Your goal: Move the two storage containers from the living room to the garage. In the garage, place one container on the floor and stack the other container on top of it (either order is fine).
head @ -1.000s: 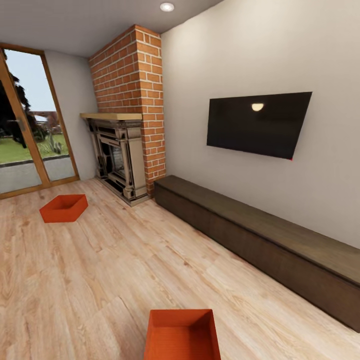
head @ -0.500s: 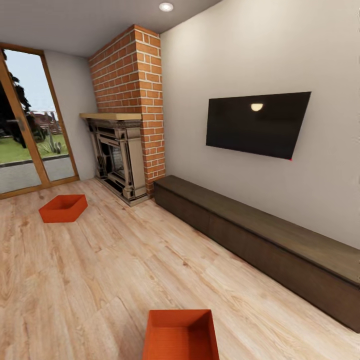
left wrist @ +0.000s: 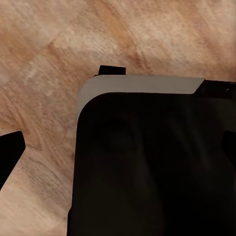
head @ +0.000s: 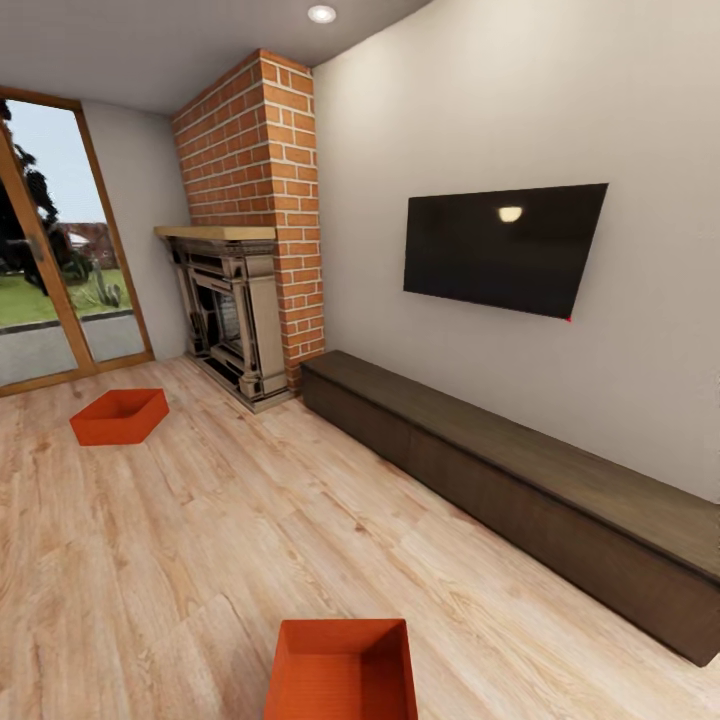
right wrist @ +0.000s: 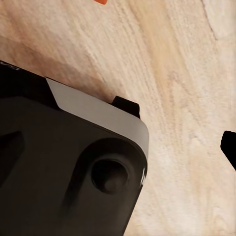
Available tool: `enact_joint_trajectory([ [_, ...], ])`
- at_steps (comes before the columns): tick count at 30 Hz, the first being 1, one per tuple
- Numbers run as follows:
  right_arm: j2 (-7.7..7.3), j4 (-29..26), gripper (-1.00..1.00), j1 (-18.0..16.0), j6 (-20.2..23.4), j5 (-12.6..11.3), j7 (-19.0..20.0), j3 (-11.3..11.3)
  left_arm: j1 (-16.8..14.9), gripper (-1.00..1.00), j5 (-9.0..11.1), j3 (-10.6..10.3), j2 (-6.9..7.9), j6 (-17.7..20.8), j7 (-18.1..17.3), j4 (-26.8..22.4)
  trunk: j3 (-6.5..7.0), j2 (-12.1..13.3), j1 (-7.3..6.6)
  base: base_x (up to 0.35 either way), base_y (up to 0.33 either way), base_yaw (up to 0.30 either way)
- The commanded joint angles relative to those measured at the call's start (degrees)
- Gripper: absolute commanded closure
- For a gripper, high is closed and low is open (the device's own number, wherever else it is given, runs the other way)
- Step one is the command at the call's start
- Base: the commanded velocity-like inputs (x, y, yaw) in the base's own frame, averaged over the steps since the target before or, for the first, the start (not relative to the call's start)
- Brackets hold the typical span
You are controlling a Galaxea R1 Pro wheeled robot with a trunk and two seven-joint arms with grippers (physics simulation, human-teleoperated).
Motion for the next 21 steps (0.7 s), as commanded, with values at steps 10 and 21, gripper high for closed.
enact_joint_trajectory([
  [10,0.08,0.1,-1.00,0.0,-0.2,-0.8,-0.1,0.5,0.0,-1.00,0.4,0.1,0.03,-0.2,0.0,0.0,-0.05,0.0,0.00,0.000,-0.001,0.000],
  [21,0.00,0.1,-1.00,0.0,-0.1,-0.4,-0.1,0.5,0.0,-1.00,0.4,0.1,0.03,-0.2,0.0,-0.2,-0.05,0.0,0.00,0.000,0.000,0.000],
])
